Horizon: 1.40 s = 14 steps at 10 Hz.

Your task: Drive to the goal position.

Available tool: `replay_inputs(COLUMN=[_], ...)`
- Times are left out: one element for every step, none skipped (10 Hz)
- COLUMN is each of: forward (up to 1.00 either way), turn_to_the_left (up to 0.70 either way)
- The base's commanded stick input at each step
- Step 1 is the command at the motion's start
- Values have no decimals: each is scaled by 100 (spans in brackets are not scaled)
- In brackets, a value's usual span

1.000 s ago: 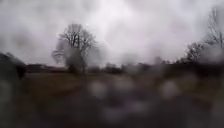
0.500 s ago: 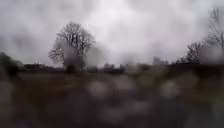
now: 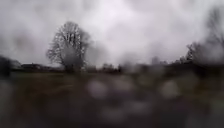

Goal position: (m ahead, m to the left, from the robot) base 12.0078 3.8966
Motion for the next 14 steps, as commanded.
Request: replay_inputs(forward=[100,100,100,100,100,100,100,100,100,100,100,100,100,100], turn_to_the_left=[0,0,0,0,0,0,0,0,0,0,0,0,0,0])
